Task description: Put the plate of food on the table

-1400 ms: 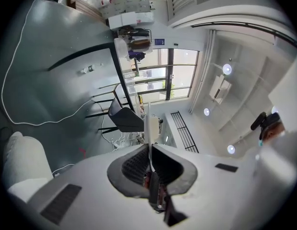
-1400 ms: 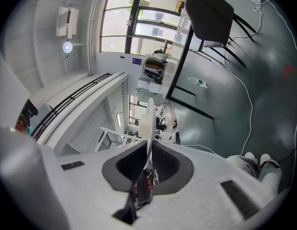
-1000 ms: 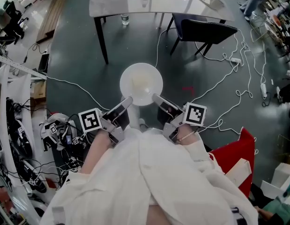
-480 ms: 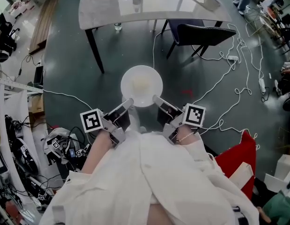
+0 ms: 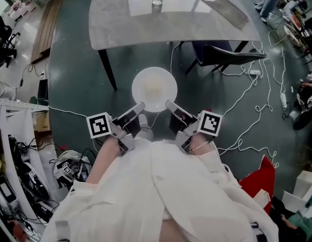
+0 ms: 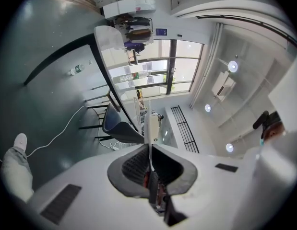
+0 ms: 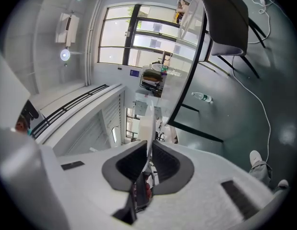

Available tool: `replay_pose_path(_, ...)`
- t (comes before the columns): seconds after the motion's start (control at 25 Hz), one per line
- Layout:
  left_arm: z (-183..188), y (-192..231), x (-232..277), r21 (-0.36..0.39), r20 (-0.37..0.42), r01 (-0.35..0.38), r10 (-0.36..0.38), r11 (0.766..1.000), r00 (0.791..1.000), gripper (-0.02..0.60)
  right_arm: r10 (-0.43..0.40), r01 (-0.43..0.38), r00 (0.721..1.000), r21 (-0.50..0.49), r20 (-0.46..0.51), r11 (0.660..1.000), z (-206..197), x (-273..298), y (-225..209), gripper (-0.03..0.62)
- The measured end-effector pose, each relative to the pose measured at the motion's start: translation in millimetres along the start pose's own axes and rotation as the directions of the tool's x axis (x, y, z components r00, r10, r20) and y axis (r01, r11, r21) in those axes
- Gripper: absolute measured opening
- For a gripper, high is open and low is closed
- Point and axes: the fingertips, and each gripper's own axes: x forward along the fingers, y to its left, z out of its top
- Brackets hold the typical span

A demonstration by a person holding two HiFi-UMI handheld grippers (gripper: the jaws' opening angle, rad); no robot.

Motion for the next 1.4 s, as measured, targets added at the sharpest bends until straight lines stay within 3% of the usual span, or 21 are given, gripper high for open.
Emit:
replay_pose_path(0.2, 66, 6, 9, 0.030, -0.026, 0.015, -0.014, 0.999, 1.000, 0.026, -0.001, 0.001, 1.000, -0.006, 0.030, 1.000, 31, 55, 0, 0.015)
replay_pose_path(0.36, 95, 11, 14, 0.022, -0.061, 0.023, -0.022, 0.999, 0.998, 0.026, -0.012, 0.011, 0.997, 0.021, 0.073, 1.000, 43, 78, -3, 0.015)
replay_pose_path(0.8, 116, 23, 23, -0.016, -0.100, 0.027, -0.029, 1.000, 0.995, 0.026, -0.053, 0.047, 0.995, 0.064, 0.088, 0.997, 56, 95, -13, 0.015)
replay_pose_path(1.4, 162, 43, 45, -0.045, -0.069, 0.009, -0.012, 0.999, 0.998, 0.026, -0.068, 0.066, 0.997, 0.061, 0.033, 0.996, 92, 136, -32, 0.015)
